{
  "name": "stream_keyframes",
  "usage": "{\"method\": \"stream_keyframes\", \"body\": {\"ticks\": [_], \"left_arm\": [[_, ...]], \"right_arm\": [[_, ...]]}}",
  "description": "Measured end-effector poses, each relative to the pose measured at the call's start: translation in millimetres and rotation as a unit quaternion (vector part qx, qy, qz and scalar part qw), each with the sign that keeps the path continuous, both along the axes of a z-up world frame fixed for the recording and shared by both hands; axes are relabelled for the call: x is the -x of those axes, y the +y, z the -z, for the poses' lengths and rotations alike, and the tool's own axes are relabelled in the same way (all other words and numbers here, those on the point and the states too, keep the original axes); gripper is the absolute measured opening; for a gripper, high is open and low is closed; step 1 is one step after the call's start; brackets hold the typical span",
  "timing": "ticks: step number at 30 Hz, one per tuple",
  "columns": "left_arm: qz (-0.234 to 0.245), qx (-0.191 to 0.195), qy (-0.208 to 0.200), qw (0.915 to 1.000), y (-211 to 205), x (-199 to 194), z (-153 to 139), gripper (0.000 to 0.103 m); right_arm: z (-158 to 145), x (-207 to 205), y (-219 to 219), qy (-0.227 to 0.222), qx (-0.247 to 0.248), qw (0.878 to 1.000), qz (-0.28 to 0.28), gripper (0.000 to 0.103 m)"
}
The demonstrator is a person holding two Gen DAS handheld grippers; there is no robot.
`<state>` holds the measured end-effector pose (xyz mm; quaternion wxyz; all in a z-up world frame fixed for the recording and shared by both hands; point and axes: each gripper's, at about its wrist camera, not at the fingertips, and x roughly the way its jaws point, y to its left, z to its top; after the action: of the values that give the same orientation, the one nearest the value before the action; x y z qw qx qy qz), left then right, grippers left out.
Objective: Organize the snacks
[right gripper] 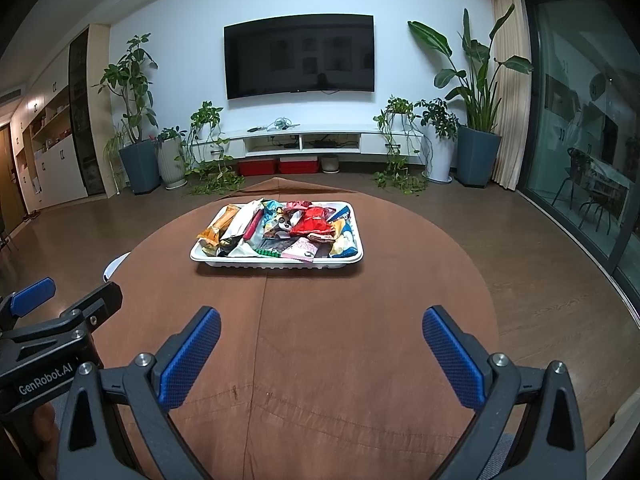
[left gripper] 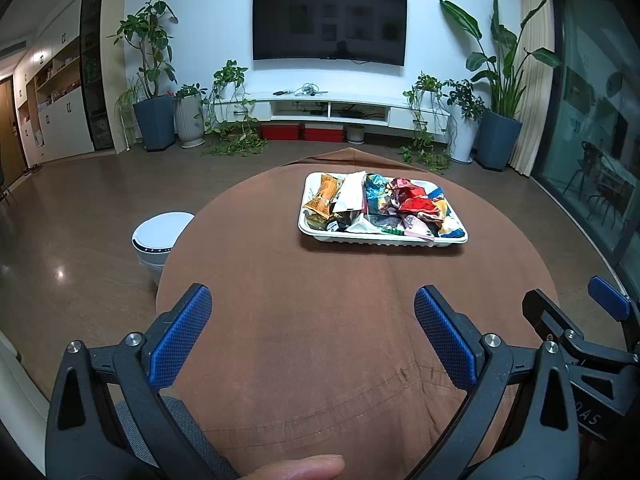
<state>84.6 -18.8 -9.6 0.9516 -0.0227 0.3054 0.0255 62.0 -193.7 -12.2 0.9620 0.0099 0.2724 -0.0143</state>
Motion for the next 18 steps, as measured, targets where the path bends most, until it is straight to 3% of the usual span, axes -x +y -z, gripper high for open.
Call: {"method": "stream_keyframes", "body": {"ticks": [18], "left_arm": [[0.002,0.001,0.0,1.0,-2.4,0.5,0.3,0.103]], "right_arm": [[-0.7,3.0,0.4,0.001,0.0,1.0,-0.001,0.103]]}}
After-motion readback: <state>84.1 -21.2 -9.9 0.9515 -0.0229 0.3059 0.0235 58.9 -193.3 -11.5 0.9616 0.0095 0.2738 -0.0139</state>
